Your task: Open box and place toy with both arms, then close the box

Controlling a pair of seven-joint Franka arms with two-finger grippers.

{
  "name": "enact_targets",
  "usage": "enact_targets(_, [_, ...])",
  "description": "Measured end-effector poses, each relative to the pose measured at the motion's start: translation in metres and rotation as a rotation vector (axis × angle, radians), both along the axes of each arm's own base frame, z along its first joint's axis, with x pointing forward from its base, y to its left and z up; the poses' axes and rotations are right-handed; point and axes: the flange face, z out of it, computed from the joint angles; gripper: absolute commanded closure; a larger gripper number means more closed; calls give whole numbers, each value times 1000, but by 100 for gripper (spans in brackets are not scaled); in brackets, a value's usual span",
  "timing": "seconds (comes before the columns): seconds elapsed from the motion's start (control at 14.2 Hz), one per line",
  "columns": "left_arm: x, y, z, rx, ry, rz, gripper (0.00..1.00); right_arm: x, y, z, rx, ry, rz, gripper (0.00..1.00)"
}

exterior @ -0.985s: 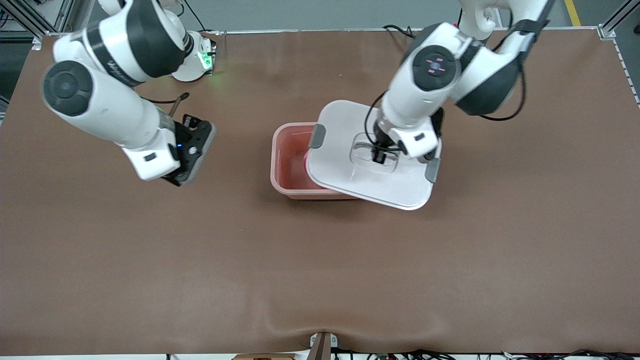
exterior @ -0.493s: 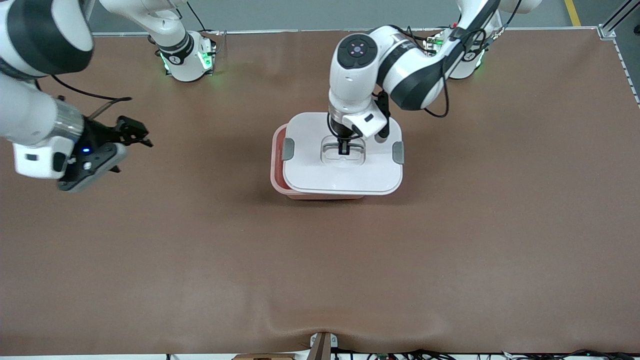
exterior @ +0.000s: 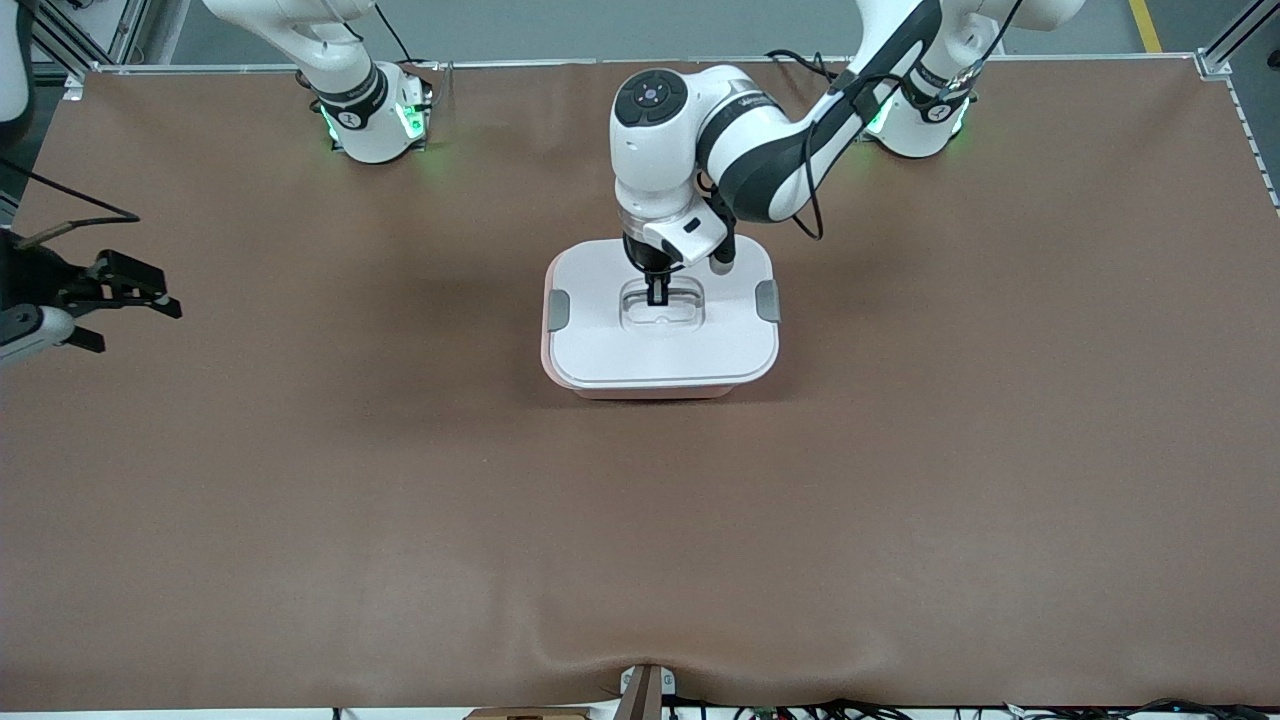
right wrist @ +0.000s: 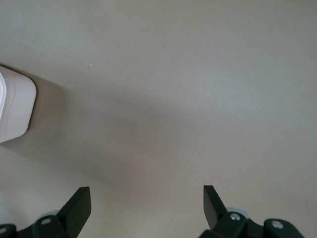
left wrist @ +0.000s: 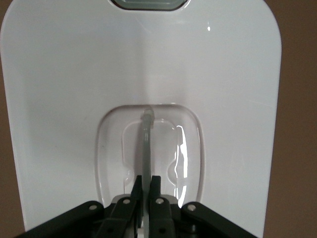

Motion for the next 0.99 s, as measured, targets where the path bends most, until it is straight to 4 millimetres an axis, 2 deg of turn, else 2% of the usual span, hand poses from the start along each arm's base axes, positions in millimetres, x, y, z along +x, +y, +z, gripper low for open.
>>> enact_targets(0.28, [-3,-5,-1,-13,-3,-1,100,-14,-1,-3,-36,-15,-240,0])
enact_targets(0.56, [-3,-8,-8,-12,6,-5,100,-31,-6,-4,-64,24,-400,0])
enact_targets(0.84, [-5,-13,-12,-13,12,-10,100,-33,2,-5,-81,42,-457,0])
enact_targets(0.99, [-3,-12,-12,-12,12,-8,100,-33,-1,-5,-84,44,-463,0])
